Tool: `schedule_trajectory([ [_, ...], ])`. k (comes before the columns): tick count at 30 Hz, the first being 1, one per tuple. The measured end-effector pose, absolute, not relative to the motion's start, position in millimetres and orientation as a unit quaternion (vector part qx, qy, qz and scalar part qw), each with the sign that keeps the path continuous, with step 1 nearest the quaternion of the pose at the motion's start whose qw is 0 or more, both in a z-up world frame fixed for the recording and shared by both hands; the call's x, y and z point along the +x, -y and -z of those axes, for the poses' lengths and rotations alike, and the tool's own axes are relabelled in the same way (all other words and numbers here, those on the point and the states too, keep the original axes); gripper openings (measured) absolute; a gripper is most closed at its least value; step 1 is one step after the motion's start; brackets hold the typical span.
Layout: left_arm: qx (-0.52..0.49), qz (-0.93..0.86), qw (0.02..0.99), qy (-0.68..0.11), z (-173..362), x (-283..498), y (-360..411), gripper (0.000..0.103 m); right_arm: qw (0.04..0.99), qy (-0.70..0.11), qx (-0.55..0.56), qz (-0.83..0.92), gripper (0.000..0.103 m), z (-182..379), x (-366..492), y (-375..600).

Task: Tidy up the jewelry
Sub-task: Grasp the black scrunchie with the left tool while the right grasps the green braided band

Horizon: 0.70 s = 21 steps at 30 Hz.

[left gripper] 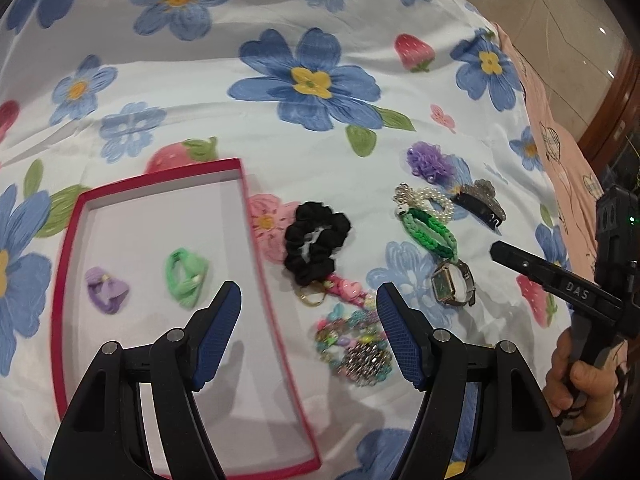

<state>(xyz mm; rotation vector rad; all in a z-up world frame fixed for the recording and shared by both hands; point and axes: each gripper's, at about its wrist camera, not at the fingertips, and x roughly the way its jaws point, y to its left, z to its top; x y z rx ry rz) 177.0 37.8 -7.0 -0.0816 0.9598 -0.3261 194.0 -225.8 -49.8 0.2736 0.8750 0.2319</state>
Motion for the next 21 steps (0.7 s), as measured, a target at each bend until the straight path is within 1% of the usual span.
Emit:
schedule_trajectory([
  [9,0.022,0.181,0.859,-0.478,24,220,5,0.07,0.883,-0.442,0.113,-0.108,0.043,66,223,233],
  [12,0.049,0.181,0.85,-0.492,36,235,19,0.065,0.88,-0.448,0.109,-0.111,0.043,71,233,233],
  [14,0.059,0.185,0.842,-0.503,46,242,24,0.06,0.878,-0.453,0.103,-0.113,0.043,74,239,233],
  [15,0.063,0.186,0.837,-0.51,52,245,27,0.053,0.877,-0.456,0.102,-0.112,0.043,76,241,233],
  [16,0.065,0.19,0.831,-0.518,59,248,29,0.043,0.875,-0.46,0.1,-0.113,0.043,79,244,232],
  [17,0.064,0.192,0.826,-0.526,65,251,30,0.038,0.872,-0.465,0.099,-0.114,0.043,82,247,232],
  [19,0.063,0.189,0.821,-0.535,73,255,31,0.023,0.868,-0.472,0.099,-0.115,0.042,89,252,232],
  [20,0.061,0.186,0.822,-0.536,76,256,30,0.02,0.867,-0.475,0.098,-0.114,0.04,92,253,232],
  [21,0.057,0.186,0.822,-0.535,77,257,29,0.014,0.865,-0.478,0.098,-0.114,0.04,96,255,232],
])
